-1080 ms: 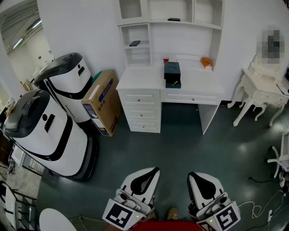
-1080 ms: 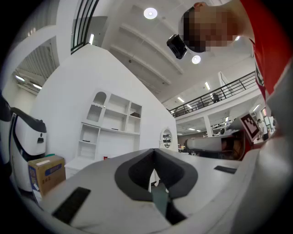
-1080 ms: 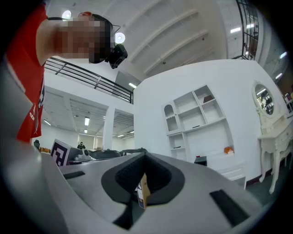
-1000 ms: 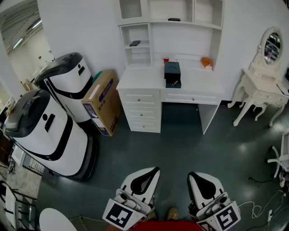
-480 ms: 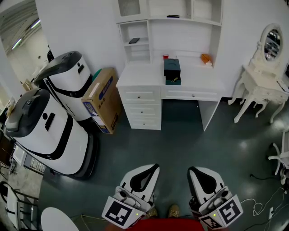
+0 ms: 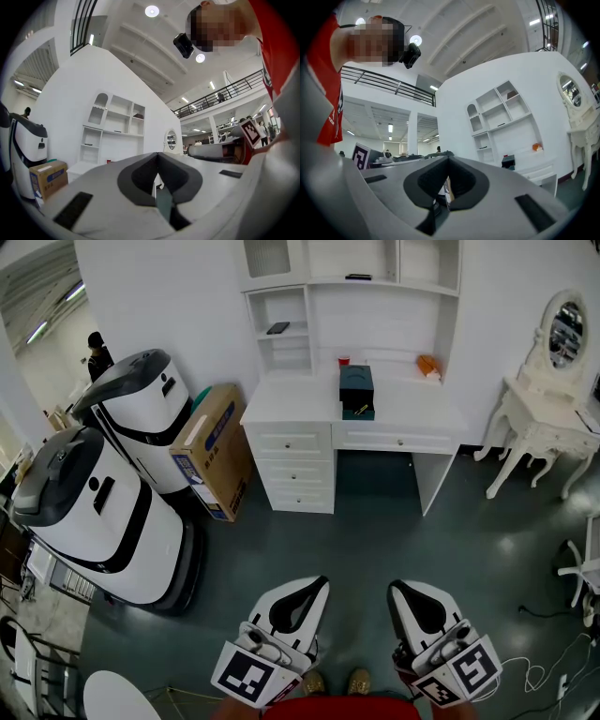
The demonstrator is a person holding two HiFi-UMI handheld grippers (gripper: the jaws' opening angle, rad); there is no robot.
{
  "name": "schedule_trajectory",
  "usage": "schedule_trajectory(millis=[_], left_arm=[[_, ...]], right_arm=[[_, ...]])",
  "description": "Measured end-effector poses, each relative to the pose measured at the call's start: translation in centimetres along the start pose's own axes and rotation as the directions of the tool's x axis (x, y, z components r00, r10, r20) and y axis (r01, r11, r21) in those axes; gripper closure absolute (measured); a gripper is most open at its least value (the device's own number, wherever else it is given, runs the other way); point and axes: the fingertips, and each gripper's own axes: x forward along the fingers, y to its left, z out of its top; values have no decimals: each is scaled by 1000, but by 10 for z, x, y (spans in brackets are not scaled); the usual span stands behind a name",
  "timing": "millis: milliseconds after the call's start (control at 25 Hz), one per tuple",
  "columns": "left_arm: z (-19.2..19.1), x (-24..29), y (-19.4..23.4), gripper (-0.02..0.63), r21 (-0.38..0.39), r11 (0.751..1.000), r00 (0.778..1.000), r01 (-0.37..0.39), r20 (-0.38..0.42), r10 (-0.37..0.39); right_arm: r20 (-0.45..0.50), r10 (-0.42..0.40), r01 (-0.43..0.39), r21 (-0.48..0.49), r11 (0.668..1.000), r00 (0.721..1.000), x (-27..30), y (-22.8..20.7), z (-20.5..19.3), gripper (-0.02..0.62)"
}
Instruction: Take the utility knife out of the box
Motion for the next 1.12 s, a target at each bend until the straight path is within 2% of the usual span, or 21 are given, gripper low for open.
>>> schedule_trajectory(millis=[80, 600, 840, 1120], left_arm=[[1, 7, 2, 598, 1, 1000, 1000, -10, 23, 10], [-15, 54, 3, 598, 9, 998, 998, -57, -25, 57], [-22, 89, 1, 598, 25, 996, 995, -84, -47, 85], [-29, 121, 3, 598, 32, 996, 994, -82, -69, 84]], right_arm=[[-7, 7, -7, -13, 1000, 1000, 3, -5, 0, 591], [-41, 51, -54, -70, 996, 998, 13, -52, 3, 591], [-38, 79, -81, -65, 995, 996, 14, -82, 9, 591], [-36, 87, -89, -54, 995, 996, 20, -111, 10, 591]])
